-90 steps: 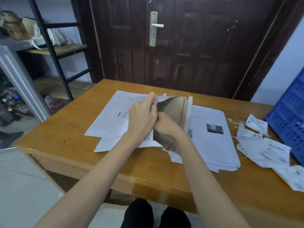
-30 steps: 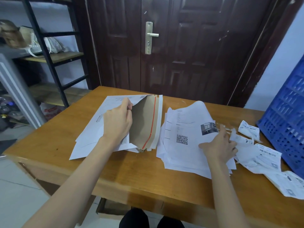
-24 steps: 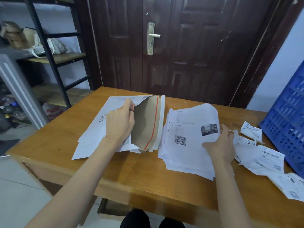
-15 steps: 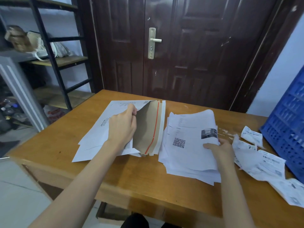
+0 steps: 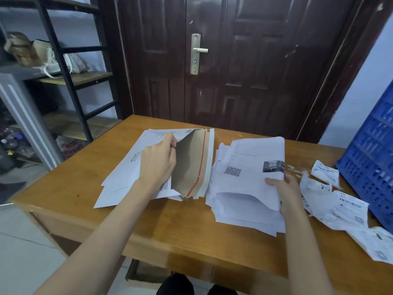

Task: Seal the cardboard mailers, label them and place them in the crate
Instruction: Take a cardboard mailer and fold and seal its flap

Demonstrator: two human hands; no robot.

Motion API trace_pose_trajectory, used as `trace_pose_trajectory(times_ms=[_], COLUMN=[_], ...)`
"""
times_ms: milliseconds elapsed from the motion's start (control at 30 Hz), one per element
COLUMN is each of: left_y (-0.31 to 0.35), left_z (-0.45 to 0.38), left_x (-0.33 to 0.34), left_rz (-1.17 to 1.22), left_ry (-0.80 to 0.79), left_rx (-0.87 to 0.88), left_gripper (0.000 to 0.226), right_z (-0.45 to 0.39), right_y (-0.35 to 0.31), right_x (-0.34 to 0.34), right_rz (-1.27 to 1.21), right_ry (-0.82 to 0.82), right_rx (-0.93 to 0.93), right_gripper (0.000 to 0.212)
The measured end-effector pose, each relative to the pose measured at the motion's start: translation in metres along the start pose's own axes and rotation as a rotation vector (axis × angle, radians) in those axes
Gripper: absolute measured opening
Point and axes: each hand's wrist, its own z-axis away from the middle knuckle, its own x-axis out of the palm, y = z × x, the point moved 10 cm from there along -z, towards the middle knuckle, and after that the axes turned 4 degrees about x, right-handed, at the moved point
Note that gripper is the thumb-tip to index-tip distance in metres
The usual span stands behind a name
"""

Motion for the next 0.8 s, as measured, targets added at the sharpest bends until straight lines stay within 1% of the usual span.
trace_pose_trajectory(times_ms=[100, 200, 400, 500, 600, 667, 800], left_y=[0.0, -0.001, -0.003, -0.003, -0.004, -0.003, -0.004], left_z=[0.0, 0.0, 0.0, 0.0, -0.001, -0.001, -0.003], left_x=[0.003, 0.004, -0.001, 0.002, 0.008, 0.01, 0.011], left_rz=[-0.016, -0.018, 0.013, 0.013, 0.003, -0.009, -0.018], left_ry=[-0.017, -0.029, -0.02, -0.022, -0.038, -0.042, -0.059], left_rx=[-0.005, -0.016, -0.051, -0.052, -0.056, -0.054, -0.071], left_gripper=[0.016, 0.016, 0.01, 0.009, 0.008, 0.008, 0.008], right_z=[0.001, 0.001, 0.01, 0.018, 0.027, 0.031, 0.039], right_y=[-0.001, 0.001, -0.001, -0.004, -0.003, -0.001, 0.0], right_x=[0.004, 0.009, 0.013, 0.023, 0.036, 0.042, 0.05], right_rz=[-0.062, -0.069, -0.103, -0.061, 0.032, 0.069, 0.069], right_ry=[-0.023, -0.044, -0.073, -0.161, -0.245, -0.272, -0.309], right_rx=[0.006, 0.017, 0.044, 0.055, 0.067, 0.068, 0.047], right_gripper=[0.058, 0.061, 0.059, 0.051, 0.054, 0.058, 0.057])
